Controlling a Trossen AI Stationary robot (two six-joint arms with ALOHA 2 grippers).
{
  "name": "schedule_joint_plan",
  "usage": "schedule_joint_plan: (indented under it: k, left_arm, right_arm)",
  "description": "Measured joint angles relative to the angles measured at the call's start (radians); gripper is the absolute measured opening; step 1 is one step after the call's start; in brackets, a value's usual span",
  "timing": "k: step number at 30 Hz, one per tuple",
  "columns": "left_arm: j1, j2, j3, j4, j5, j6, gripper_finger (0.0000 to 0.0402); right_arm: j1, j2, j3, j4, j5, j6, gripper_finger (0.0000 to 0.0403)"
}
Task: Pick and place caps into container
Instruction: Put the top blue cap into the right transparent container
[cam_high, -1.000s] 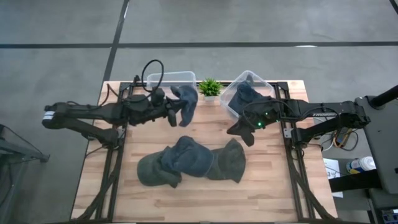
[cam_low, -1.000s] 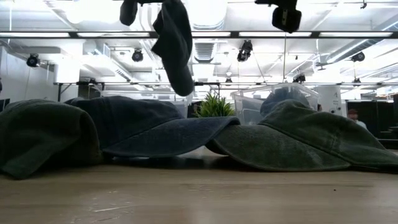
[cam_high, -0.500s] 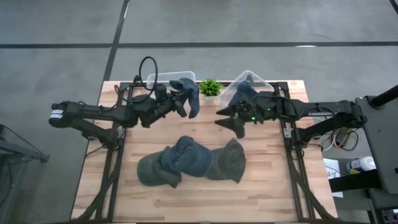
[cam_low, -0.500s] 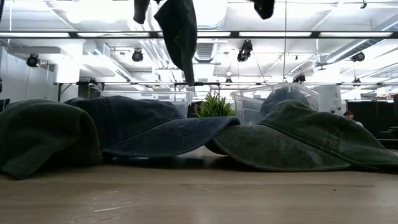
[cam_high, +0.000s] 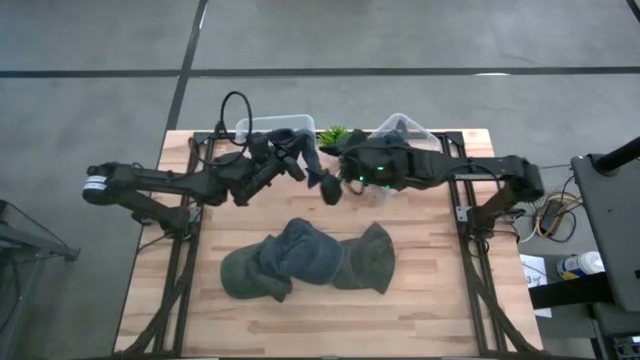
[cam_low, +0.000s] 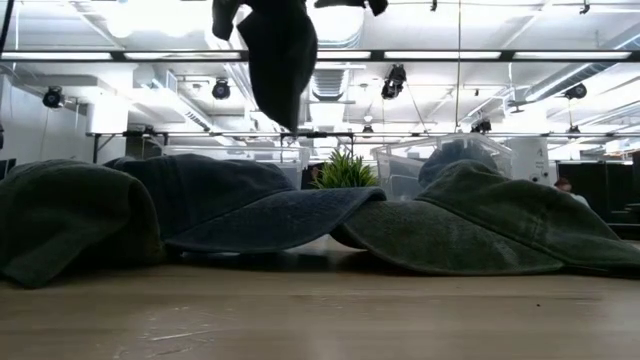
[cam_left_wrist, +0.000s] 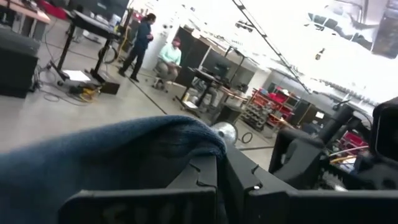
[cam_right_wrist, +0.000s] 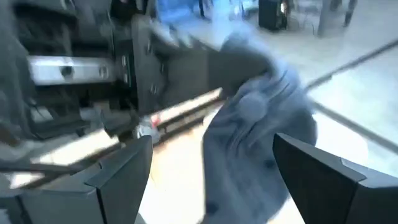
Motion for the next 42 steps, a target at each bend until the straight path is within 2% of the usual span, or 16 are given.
schedule_joint_plan:
  k: [4, 9, 15, 22, 33, 42]
  left_arm:
    - [0.002, -0.009, 0.000, 0.009, -0.015, 0.026, 0.0000]
    - [0.002, -0.015, 0.000, 0.010, -0.016, 0.028, 0.0000]
    - [0.002, -0.022, 0.000, 0.011, -0.012, 0.048, 0.0000]
    - [0.001, -0.044, 0.000, 0.013, 0.055, 0.020, 0.0000]
    - [0.003, -0.068, 0.000, 0.062, 0.121, -0.037, 0.0000]
    - [0.001, -0.066, 0.000, 0.056, 0.158, -0.077, 0.0000]
  right_arm:
    - [0.000, 0.107, 0.166, -0.127, 0.006, 0.004, 0.0329]
    - [0.000, 0.195, 0.359, -0.296, 0.133, 0.030, 0.0329]
    - [-0.005, 0.255, 0.492, -0.404, 0.165, -0.052, 0.0327]
    - [-0.005, 0.246, 0.491, -0.425, 0.093, -0.134, 0.0327]
    - [-0.006, 0.247, 0.462, -0.396, 0.095, -0.137, 0.0327]
    - [-0.016, 0.247, 0.466, -0.404, 0.102, -0.210, 0.0327]
